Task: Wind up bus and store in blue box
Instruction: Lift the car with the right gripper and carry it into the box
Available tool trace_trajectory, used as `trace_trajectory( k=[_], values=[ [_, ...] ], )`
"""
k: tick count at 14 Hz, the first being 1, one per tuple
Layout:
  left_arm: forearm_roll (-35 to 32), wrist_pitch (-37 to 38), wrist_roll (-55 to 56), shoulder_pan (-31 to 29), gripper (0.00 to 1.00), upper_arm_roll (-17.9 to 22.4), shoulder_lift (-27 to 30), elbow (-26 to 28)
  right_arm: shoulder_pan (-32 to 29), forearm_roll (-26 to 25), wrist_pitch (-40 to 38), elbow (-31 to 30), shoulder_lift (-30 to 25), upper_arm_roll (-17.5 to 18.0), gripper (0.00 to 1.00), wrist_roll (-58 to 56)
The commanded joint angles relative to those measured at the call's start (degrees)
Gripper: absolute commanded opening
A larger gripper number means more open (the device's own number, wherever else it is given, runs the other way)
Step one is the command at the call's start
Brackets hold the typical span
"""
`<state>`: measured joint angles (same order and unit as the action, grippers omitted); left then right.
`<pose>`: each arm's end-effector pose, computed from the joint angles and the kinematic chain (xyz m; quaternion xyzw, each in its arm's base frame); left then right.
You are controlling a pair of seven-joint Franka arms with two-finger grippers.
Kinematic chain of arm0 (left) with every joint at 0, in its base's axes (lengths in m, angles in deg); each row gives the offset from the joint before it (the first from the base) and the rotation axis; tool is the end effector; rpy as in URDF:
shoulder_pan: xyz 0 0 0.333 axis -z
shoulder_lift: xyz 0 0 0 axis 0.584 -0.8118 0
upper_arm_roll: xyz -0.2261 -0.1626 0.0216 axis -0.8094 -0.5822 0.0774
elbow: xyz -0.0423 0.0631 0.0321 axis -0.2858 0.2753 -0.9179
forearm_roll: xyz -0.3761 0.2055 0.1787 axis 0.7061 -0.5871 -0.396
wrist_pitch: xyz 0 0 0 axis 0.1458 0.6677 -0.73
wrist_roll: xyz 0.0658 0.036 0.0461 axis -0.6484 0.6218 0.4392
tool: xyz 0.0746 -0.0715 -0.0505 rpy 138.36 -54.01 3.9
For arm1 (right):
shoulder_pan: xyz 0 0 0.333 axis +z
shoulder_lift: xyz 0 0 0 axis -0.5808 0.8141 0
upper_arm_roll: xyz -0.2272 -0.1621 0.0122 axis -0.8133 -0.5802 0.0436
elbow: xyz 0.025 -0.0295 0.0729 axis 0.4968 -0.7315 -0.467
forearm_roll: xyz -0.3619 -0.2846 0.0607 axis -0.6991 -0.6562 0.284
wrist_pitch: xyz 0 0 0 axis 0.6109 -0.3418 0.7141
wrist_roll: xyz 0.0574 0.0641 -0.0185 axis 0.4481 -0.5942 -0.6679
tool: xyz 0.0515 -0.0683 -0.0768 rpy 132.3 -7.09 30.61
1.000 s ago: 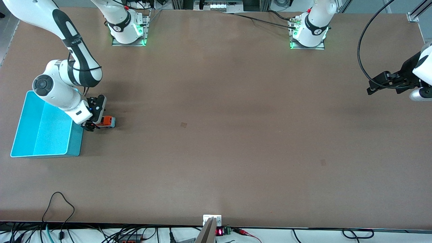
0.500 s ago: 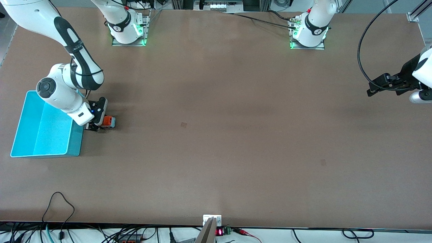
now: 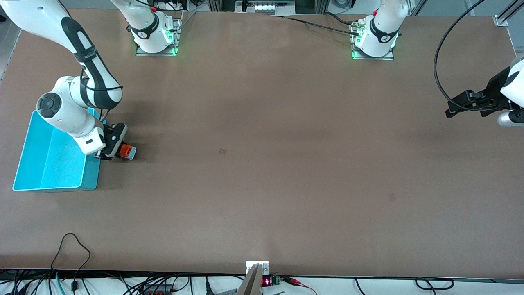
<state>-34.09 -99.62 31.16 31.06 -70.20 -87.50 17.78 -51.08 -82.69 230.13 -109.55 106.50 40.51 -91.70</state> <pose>0.6427 0.0142 0.5404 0.9992 0.0366 0.0035 0.0149 0.5952 -0.0226 0.1398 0.8359 0.5483 0.0247 0.0064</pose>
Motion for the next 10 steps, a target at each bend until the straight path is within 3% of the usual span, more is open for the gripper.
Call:
trace_trajectory(
  k=[1, 3, 5, 10],
  values=[
    [-1.2, -2.1, -1.3, -0.5, 1.0, 0.0, -0.9, -0.2, 1.9, 0.2, -12.7, 5.4, -5.8, 2.0, 0.0, 17.9],
    [-1.2, -2.2, -1.3, -0.6, 1.0, 0.2, -1.0, -0.2, 3.3, 0.7, -19.1, 8.2, -8.7, 1.9, 0.0, 30.9],
    [-1.2, -2.2, -1.3, -0.5, 1.0, 0.1, -0.9, -0.3, 4.2, 0.7, -20.5, 8.9, -11.2, 0.4, 0.0, 41.3],
    [-1.2, -1.5, -1.4, -0.3, 1.0, -0.4, -0.6, -0.3, 4.0, 2.6, -28.6, 13.9, -11.2, -11.6, 0.01, 49.9]
  ],
)
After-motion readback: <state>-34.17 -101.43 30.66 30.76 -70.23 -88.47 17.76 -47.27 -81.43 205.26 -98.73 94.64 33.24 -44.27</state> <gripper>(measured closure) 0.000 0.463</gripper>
